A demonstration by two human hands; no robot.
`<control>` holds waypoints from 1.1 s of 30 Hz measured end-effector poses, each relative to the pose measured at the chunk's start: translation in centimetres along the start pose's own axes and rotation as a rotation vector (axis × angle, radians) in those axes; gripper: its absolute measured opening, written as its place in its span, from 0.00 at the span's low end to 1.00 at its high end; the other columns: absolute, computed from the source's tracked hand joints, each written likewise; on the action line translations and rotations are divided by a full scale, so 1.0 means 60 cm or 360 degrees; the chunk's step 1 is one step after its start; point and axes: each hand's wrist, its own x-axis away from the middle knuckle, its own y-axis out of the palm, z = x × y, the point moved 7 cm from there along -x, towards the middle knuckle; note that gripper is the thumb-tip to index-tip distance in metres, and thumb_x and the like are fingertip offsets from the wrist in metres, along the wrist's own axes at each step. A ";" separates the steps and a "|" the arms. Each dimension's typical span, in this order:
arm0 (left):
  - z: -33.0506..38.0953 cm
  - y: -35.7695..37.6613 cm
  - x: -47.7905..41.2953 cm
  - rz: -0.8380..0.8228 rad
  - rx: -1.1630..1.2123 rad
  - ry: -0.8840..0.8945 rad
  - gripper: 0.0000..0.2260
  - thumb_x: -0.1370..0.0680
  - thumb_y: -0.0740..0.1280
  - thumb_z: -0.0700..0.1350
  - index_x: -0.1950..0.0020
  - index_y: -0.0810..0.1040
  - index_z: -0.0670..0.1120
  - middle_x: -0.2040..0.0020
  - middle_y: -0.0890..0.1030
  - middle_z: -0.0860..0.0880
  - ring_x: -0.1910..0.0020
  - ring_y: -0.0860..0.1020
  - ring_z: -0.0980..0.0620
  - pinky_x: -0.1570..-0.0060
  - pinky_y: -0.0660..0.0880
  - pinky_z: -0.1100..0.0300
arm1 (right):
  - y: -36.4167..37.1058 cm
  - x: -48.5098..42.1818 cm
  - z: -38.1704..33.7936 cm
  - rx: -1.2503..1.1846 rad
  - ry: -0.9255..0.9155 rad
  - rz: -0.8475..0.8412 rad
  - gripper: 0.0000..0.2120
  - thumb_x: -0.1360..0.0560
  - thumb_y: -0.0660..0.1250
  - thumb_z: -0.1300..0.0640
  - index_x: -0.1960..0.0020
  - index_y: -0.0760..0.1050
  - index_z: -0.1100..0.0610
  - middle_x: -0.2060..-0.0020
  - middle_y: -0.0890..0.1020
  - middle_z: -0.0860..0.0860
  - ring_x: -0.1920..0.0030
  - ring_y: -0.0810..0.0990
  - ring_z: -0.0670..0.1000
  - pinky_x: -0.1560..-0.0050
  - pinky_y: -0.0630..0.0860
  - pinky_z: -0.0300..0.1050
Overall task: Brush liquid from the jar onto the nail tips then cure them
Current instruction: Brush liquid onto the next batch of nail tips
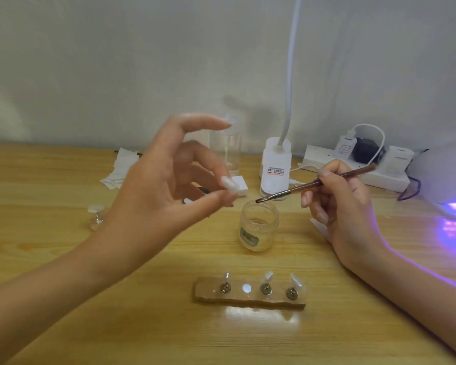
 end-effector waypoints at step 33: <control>-0.106 0.034 0.012 -0.0024 -0.0131 -0.0207 0.23 0.26 0.75 0.35 0.39 0.76 0.56 0.60 0.82 0.55 0.52 0.82 0.52 0.65 0.76 0.58 | 0.025 0.002 0.002 0.0000 0.0024 -0.0205 0.09 0.24 0.63 0.54 0.60 0.67 0.55 0.70 0.82 0.56 0.80 0.64 0.47 0.76 0.55 0.43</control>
